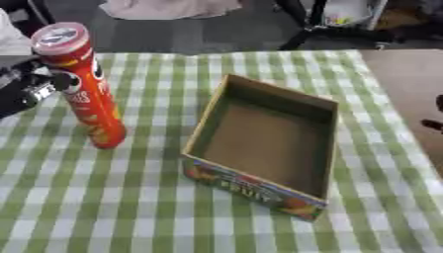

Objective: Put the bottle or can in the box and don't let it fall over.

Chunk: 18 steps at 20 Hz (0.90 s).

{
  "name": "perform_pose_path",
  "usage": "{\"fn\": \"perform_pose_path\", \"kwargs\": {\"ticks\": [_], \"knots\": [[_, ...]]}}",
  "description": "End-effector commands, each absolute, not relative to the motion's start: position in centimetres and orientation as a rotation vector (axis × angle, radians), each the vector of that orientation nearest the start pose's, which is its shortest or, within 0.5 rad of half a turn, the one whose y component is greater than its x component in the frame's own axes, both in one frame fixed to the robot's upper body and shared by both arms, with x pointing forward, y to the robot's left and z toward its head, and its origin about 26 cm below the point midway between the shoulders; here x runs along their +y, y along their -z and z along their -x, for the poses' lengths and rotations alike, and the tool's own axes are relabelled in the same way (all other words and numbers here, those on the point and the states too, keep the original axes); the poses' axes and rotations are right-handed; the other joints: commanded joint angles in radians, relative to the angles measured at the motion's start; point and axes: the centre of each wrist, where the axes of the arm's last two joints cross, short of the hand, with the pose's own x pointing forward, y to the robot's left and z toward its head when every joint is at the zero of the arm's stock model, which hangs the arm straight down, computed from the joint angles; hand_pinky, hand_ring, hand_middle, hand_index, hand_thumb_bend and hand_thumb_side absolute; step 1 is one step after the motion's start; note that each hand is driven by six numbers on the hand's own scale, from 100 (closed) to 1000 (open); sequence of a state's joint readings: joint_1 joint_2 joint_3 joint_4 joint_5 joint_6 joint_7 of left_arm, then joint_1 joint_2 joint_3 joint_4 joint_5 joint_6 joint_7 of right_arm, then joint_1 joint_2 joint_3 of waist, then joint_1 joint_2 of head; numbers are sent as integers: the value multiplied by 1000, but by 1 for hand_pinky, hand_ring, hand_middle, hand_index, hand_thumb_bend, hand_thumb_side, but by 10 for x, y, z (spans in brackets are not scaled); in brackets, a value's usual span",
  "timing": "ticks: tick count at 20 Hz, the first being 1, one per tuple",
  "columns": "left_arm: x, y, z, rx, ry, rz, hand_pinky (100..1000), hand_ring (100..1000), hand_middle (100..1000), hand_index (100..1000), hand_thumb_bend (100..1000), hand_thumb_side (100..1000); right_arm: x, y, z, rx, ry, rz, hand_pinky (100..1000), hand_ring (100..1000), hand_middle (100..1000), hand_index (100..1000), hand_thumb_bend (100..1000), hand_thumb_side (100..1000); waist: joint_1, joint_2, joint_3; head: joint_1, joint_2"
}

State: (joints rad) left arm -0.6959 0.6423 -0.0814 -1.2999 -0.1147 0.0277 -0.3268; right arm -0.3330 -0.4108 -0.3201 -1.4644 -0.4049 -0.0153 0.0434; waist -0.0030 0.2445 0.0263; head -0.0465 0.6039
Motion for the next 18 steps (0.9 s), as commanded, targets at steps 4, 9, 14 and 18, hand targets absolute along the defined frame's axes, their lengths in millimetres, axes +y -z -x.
{"fn": "perform_pose_path", "kwargs": {"ticks": [4,9,14,18], "knots": [[345,-235,-416,-1775,886,-452,1000,862,1000,969,490,795,-407,-134,-343,-1934,178,119,698,1000,1000,901,348,289,0,-14,-1,-3,-7],[341,-235,-419,-1781,885,-446,1000,856,1000,963,481,792,-407,-135,-343,-1933,177,119,698,1000,1000,900,347,289,-1,-13,-2,-2,-7],[337,-234,-420,-1780,888,-447,1000,853,1000,958,479,781,-406,-134,-344,-1932,177,115,699,1000,1000,901,346,290,-1,-11,-3,0,-9],[336,-235,-421,-1777,892,-459,1000,853,1000,957,479,779,-406,-134,-344,-1931,178,115,699,1000,1000,901,346,290,-1,-11,-3,0,-9]]}}
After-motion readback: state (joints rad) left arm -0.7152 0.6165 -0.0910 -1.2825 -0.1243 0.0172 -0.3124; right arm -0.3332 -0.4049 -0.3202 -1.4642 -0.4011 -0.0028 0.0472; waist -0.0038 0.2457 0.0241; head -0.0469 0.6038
